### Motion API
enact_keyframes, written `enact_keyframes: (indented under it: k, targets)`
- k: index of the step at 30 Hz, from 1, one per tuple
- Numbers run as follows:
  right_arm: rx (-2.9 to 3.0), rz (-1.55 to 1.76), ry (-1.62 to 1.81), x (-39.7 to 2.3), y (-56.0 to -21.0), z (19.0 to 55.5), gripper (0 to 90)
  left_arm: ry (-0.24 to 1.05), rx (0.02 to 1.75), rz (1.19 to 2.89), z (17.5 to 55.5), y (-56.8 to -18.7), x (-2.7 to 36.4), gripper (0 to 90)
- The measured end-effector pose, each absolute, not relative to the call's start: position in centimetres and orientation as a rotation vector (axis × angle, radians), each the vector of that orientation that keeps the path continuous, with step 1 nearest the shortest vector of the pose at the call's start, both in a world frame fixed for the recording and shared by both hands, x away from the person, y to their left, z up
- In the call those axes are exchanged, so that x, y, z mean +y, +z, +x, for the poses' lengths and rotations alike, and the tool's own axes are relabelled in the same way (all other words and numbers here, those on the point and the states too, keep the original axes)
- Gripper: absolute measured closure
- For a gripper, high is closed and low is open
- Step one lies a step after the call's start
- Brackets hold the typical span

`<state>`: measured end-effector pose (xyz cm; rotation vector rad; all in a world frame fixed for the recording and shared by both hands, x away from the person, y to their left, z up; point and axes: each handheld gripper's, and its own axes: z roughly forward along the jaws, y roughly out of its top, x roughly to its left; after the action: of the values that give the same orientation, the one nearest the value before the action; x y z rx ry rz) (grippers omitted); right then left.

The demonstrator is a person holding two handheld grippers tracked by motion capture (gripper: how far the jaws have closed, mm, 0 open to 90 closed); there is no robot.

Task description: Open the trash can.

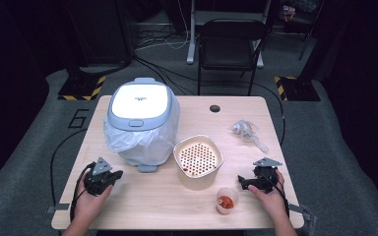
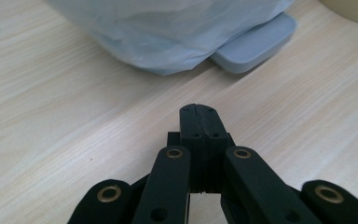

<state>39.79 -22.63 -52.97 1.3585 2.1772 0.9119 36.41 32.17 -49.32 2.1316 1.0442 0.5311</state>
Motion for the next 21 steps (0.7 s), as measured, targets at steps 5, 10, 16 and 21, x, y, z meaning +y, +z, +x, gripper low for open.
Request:
enact_keyframes:
  k: [5, 10, 16, 21]
  targets:
    - [2.177, 1.359, 0.912, -22.6, -53.0, 39.8, 0.0, 0.521, 0.964, 2.198, 36.2, -48.5, 30.7, 90.0]
    - [2.175, 1.361, 0.913, -22.6, -53.0, 39.8, 0.0, 0.496, 0.925, 2.230, 36.2, -48.1, 29.7, 90.0]
    - [2.176, 1.360, 0.913, -22.6, -53.0, 39.8, 0.0, 0.507, 0.867, 2.235, 36.6, -47.6, 27.8, 90.0]
    - [2.175, 1.361, 0.913, -22.6, -53.0, 39.8, 0.0, 0.539, 0.789, 2.276, 37.4, -47.4, 25.9, 90.0]
